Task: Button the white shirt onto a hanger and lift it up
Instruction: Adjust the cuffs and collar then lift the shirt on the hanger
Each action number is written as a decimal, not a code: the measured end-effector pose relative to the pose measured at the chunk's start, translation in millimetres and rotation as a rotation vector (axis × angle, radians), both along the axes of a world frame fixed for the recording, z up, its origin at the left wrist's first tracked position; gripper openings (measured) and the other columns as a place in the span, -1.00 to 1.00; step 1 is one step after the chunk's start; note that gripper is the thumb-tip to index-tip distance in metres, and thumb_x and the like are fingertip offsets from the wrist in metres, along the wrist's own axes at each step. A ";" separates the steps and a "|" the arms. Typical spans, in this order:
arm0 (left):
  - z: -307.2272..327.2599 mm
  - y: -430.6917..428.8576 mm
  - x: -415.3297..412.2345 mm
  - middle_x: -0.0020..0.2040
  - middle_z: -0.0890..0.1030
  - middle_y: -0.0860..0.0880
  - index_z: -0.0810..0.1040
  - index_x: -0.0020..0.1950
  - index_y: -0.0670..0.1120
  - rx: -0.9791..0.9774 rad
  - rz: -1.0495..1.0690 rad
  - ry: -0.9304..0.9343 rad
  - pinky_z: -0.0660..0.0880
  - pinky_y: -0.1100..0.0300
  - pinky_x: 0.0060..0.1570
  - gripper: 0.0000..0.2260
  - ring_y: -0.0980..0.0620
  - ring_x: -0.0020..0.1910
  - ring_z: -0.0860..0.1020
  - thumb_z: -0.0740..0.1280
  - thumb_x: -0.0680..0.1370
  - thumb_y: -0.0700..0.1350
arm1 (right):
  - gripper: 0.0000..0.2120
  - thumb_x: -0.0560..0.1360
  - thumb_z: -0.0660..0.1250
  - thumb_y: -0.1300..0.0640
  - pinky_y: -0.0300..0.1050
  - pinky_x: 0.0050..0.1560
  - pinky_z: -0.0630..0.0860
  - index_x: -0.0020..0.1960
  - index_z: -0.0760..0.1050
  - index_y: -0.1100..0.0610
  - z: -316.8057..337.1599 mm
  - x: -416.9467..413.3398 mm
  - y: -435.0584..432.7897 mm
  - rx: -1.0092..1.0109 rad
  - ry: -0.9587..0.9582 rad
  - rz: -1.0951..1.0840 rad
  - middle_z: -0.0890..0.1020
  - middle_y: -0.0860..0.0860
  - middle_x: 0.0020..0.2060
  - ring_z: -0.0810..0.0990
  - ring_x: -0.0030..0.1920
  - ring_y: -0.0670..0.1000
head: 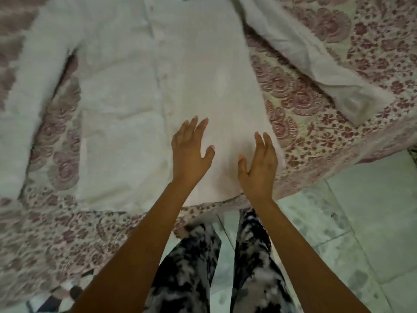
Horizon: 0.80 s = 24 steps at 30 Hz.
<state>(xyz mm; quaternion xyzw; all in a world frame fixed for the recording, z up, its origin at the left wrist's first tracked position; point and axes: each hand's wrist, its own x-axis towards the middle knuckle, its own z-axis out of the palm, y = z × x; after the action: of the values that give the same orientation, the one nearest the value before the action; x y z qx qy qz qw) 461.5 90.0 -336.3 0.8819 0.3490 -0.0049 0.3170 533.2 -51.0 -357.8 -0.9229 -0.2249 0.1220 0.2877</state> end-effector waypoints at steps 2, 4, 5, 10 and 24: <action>11.0 19.2 -45.0 0.48 0.26 -0.11 0.24 0.46 -0.04 0.035 0.048 -0.005 0.10 -0.09 0.44 -0.44 -0.14 0.49 0.16 0.22 0.46 0.00 | -0.47 0.48 0.16 0.10 0.12 0.33 0.25 0.42 0.21 0.21 5.8 -33.4 19.2 -0.015 -0.020 0.050 0.28 0.22 0.40 0.29 0.38 0.22; 24.0 40.3 -90.2 0.48 0.27 -0.09 0.23 0.47 -0.04 0.065 0.100 -0.017 0.11 -0.07 0.43 -0.43 -0.13 0.49 0.16 0.22 0.46 0.00 | -0.46 0.47 0.14 0.07 0.15 0.32 0.28 0.41 0.23 0.22 14.3 -67.9 41.7 -0.023 -0.025 0.092 0.30 0.23 0.39 0.32 0.36 0.24; 29.0 48.4 -106.9 0.48 0.26 -0.08 0.22 0.47 -0.04 0.065 0.123 -0.017 0.09 -0.06 0.43 -0.43 -0.11 0.49 0.15 0.21 0.46 0.00 | -0.47 0.47 0.15 0.08 0.16 0.31 0.29 0.41 0.24 0.23 17.0 -81.0 51.0 -0.024 -0.024 0.109 0.31 0.24 0.39 0.33 0.35 0.25; 35.1 82.5 -174.7 0.48 0.27 -0.09 0.24 0.46 -0.05 0.097 0.237 -0.020 0.11 -0.07 0.41 -0.44 -0.11 0.49 0.17 0.21 0.47 -0.01 | -0.48 0.48 0.21 0.11 0.12 0.33 0.26 0.40 0.25 0.23 23.3 -136.5 98.2 -0.004 -0.027 0.207 0.32 0.23 0.39 0.34 0.35 0.25; 6.9 155.6 -203.2 0.49 0.24 -0.06 0.23 0.46 -0.04 0.049 0.246 0.096 0.07 -0.04 0.42 -0.47 -0.07 0.49 0.15 0.27 0.51 -0.05 | -0.48 0.50 0.08 0.02 0.02 0.33 0.26 0.41 0.24 0.21 12.1 -195.0 181.9 0.005 0.118 0.391 0.31 0.21 0.40 0.29 0.39 0.17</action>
<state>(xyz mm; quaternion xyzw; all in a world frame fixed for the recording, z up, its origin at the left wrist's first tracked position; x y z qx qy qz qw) 258.3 245.7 -329.4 0.8385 0.4695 0.0004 0.2766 338.2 130.9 -345.8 -0.8522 -0.3829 0.2286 0.2735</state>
